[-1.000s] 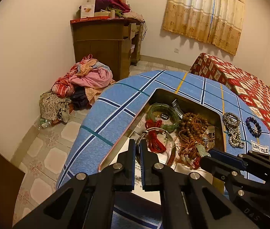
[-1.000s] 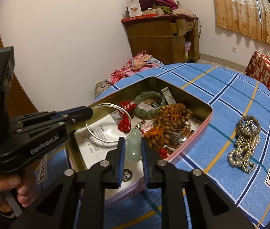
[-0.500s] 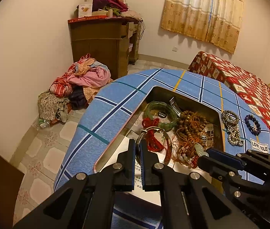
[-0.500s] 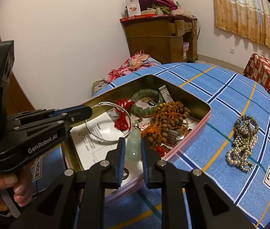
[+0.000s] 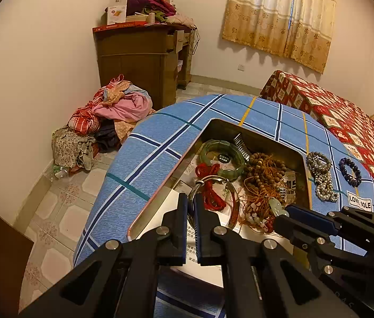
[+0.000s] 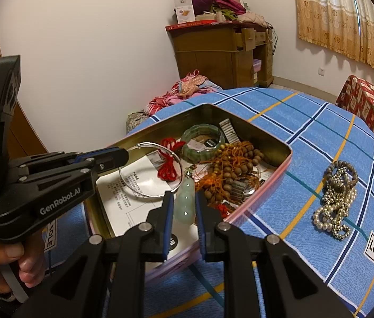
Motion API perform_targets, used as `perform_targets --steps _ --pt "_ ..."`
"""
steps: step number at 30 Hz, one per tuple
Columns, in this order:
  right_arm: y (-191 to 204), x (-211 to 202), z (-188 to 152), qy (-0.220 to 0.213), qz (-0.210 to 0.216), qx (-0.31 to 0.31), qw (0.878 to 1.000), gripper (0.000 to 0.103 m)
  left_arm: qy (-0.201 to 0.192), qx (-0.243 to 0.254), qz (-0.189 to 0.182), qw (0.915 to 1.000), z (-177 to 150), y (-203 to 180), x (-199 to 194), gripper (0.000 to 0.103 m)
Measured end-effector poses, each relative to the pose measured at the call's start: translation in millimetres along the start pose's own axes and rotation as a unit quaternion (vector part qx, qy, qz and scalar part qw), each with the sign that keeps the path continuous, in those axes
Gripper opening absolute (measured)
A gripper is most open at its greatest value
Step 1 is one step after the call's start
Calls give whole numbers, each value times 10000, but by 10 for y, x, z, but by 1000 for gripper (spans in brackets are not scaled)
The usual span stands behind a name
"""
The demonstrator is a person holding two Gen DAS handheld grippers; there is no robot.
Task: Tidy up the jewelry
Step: 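Open both tools to release the bangle and jade pendant into the tin box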
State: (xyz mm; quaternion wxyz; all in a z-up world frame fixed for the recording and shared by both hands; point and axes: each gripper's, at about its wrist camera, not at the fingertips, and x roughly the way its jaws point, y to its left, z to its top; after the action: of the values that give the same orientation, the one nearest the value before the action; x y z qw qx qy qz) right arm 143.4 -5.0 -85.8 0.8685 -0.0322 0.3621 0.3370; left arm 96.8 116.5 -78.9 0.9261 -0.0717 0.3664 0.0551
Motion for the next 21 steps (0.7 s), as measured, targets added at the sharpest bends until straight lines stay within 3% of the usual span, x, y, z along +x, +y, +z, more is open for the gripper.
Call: perform_targets --steps 12,13,15,16,17,21 --pt "-5 -39 -19 -53 -8 -25 10000 22 -65 -113 -138 9998 35 -14 -29 5" --pt "-15 -56 -20 -72 -8 -7 10000 25 -70 -128 -124 9998 41 -12 -38 12" --pt "-21 -102 -16 -131 -14 -11 9999 37 -111 -211 -110 9997 56 12 -68 38" --pt "-19 -117 -17 -149 -39 -26 9999 39 -201 -266 -109 9994 58 27 -101 57" --pt "-27 -146 -26 -180 -83 -44 9998 40 -311 -293 -111 9990 63 34 -140 64" --pt "-131 -228 -58 -199 -188 99 9996 40 -433 -240 -88 9987 107 -7 -193 64"
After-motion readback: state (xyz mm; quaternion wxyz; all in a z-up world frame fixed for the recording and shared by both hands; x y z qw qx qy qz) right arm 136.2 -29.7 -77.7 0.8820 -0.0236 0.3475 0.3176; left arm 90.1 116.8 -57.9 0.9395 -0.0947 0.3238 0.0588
